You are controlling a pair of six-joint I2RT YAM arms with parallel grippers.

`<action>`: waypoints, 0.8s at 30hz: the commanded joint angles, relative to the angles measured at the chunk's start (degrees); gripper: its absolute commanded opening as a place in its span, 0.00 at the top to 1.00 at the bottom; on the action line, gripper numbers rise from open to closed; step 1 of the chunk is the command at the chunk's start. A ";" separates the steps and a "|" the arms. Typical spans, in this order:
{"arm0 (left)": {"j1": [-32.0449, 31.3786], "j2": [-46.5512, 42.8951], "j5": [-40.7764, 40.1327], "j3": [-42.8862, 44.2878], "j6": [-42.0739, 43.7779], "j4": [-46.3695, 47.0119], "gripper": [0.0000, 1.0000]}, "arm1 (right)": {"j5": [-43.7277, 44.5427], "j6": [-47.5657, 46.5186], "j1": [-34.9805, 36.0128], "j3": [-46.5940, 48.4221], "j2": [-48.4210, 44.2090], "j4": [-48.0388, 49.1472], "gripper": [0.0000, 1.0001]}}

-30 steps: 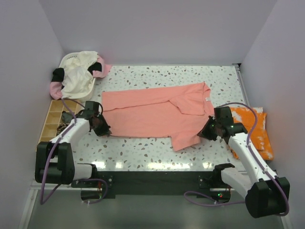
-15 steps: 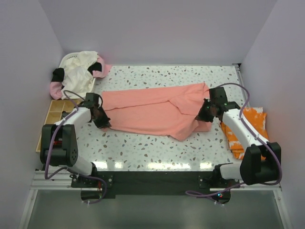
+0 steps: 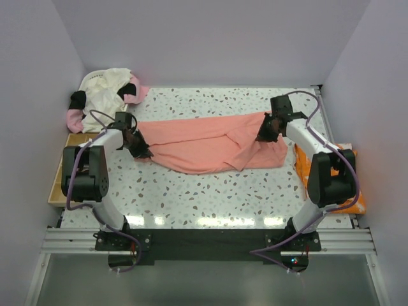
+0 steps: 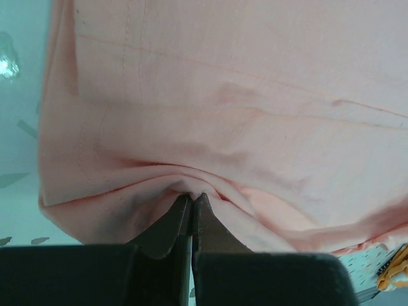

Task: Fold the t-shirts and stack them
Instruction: Fold the other side of the tshirt into a rectangle

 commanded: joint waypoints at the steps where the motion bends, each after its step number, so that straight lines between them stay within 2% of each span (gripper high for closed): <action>1: 2.19 0.80 2.81 3.49 2.57 0.45 1.00 | 2.52 -1.82 -1.10 5.99 2.62 0.66 1.00; 5: 3.86 0.36 3.08 3.40 5.11 -1.14 1.00 | 3.48 -2.43 -2.95 8.63 3.95 -0.05 1.00; 9: 4.03 -1.57 6.66 1.04 6.52 -2.98 1.00 | 3.05 -3.74 -4.27 11.09 4.48 -1.72 1.00; 15: 4.03 -6.84 11.51 -3.80 8.37 -6.14 1.00 | 0.58 -4.19 -4.27 7.23 -0.53 -1.72 1.00; 24: 4.47 -6.14 11.95 1.81 11.89 -11.94 0.99 | 2.34 -6.30 -4.36 10.38 0.34 -2.77 1.00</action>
